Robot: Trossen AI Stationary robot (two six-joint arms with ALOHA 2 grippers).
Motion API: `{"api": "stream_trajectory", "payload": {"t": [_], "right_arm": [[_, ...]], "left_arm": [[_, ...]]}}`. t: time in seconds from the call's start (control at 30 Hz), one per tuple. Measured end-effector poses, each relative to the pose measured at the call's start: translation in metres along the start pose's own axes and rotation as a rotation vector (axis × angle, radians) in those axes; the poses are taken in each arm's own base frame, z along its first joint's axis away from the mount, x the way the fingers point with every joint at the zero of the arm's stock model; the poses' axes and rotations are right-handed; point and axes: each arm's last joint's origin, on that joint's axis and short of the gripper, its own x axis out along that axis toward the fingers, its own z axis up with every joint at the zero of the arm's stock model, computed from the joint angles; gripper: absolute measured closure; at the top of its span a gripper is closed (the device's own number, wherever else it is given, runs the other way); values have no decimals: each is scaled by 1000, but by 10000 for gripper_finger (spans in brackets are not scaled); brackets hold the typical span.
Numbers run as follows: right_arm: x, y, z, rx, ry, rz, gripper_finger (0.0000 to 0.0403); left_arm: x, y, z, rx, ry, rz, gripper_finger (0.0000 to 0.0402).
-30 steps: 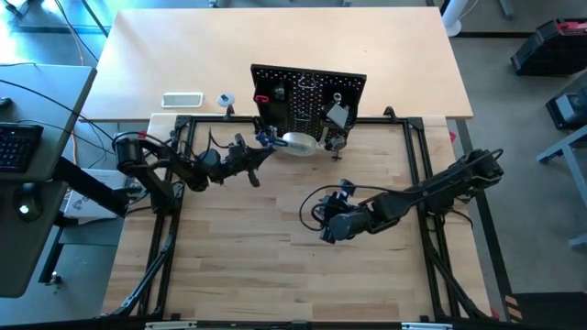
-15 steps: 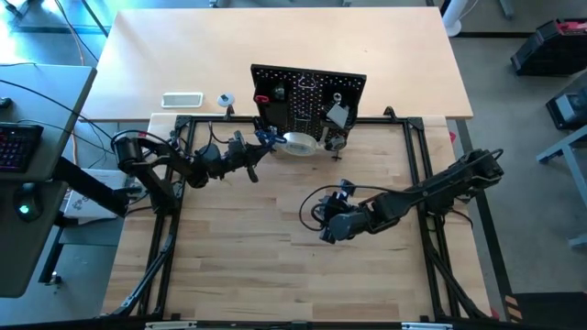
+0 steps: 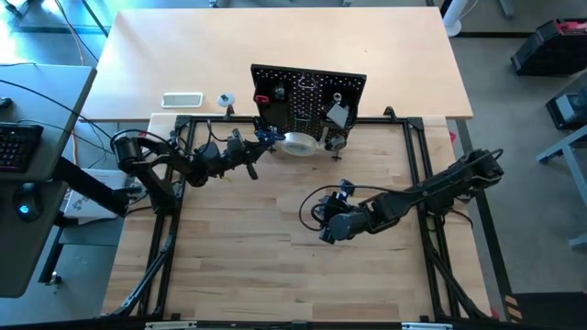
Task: Hang tools onto peg board
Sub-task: Hang the blue allen wrench on the pegboard
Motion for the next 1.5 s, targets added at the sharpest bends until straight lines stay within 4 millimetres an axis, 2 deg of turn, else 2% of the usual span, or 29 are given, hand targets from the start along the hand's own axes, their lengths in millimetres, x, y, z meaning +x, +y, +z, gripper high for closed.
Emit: {"api": "stream_trajectory", "payload": {"t": [0.63,1.1,1.5], "right_arm": [[0,1,2,11,-14,7,256],[0,1,2,11,-14,7,256],[0,1,2,9,-14,7,256]], "left_arm": [[0,0,-6,-3,64,5,373],[0,2,-6,-28,61,66,265],[0,2,-6,-53,59,75,235]]}}
